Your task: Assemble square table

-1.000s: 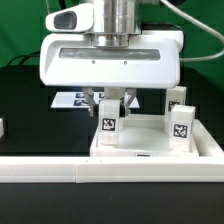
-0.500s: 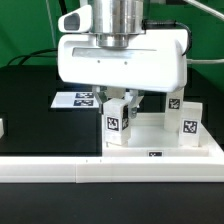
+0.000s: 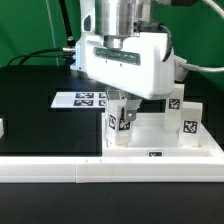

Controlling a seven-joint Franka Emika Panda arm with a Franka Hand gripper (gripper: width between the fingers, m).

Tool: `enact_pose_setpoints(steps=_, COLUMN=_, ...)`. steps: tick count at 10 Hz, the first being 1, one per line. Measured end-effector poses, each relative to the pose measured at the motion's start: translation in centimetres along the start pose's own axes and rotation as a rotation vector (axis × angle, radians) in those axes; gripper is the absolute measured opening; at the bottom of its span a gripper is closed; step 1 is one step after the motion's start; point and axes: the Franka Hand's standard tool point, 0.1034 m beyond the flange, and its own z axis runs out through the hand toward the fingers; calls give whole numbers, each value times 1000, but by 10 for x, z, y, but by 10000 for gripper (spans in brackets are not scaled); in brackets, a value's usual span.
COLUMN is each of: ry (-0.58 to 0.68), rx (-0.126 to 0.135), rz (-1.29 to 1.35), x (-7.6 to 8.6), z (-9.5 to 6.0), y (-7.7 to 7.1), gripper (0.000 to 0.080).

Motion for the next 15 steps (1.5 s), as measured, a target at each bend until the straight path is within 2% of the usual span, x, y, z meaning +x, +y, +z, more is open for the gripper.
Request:
enact_pose_setpoints(steps=3, ry=-22, rx=13, rz=106, x=1, z=0, y=1, gripper=290)
enact_pose_setpoints(steps=4, ry=-23, rx=13, rz=70, x=1, z=0, y=1, gripper=364)
enact_pose_setpoints(steps=5, ry=-23, rx=13, rz=70, x=1, z=0, y=1, gripper=498)
enact_pose_setpoints(steps=6, ry=-22, rx=17, rz=11, x=0, z=0, y=0, gripper=498)
enact_pose_setpoints(steps=7, ry=-21, rx=20, rz=-108, x=-2, z=0, y=-1, gripper=617)
enact_pose_setpoints(steps=9, ry=-24, rx=23, rz=-303, x=-7, z=0, y=-2, gripper=640)
enact_pose_setpoints(steps=11, ry=-24, rx=28, rz=-599, x=-3, z=1, y=-1, gripper=648)
enact_pose_setpoints(steps=12, ry=-23, rx=27, rz=-610, x=-2, z=1, y=-1, gripper=649)
enact_pose_setpoints(steps=15, ry=-16, rx=25, rz=-870, x=-5, z=0, y=-2, gripper=649)
